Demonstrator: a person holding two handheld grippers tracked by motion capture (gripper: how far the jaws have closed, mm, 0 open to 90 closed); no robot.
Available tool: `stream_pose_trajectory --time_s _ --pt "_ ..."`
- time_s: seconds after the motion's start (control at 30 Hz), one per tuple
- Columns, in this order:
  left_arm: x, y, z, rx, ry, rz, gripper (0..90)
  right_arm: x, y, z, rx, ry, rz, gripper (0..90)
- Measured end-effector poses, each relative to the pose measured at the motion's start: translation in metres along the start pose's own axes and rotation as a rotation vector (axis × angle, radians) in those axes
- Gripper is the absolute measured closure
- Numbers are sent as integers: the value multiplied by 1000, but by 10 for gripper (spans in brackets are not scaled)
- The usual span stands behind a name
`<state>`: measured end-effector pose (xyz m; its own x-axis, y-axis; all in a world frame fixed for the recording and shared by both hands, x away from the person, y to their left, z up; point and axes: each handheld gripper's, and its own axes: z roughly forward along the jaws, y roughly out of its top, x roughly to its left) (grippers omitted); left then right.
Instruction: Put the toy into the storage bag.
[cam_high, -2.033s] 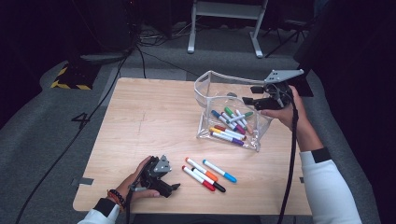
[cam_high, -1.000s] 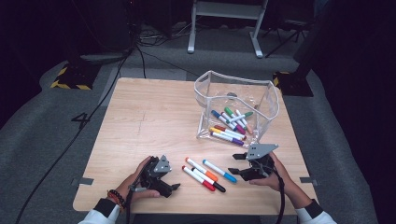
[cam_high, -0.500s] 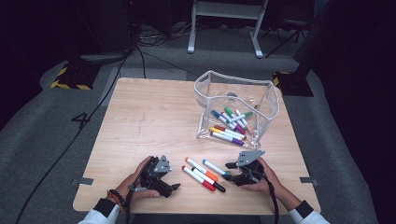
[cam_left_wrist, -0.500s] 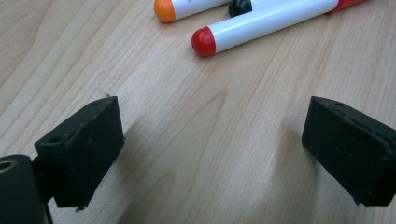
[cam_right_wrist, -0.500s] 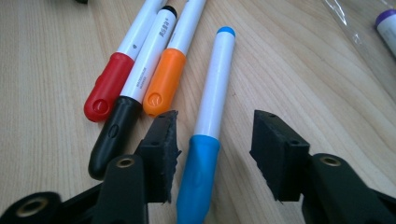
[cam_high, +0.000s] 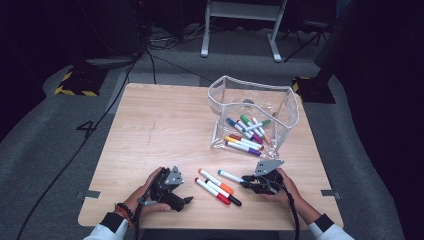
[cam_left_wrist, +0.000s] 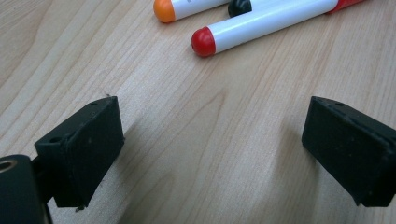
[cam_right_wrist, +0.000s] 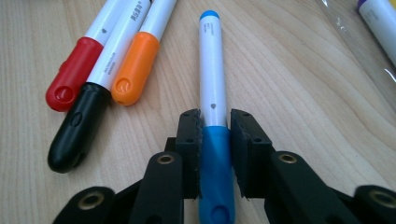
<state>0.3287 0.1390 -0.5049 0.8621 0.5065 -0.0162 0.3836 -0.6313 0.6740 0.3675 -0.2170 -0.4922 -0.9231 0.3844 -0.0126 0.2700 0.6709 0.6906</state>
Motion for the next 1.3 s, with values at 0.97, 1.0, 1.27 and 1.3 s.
stream_pose_trajectory --time_s 0.97,1.0,1.27,1.3 --pt "0 0 0 0 -3 1 58 -14 53 -70 -140 -126 -126 748" --pt "0 0 0 0 -3 1 58 -15 58 -75 -146 -133 -135 748" --pt "0 0 0 0 -3 1 58 -29 90 -111 -189 -205 -163 748" --pt "0 0 0 0 -3 1 58 -29 90 -111 -189 -205 -163 748"
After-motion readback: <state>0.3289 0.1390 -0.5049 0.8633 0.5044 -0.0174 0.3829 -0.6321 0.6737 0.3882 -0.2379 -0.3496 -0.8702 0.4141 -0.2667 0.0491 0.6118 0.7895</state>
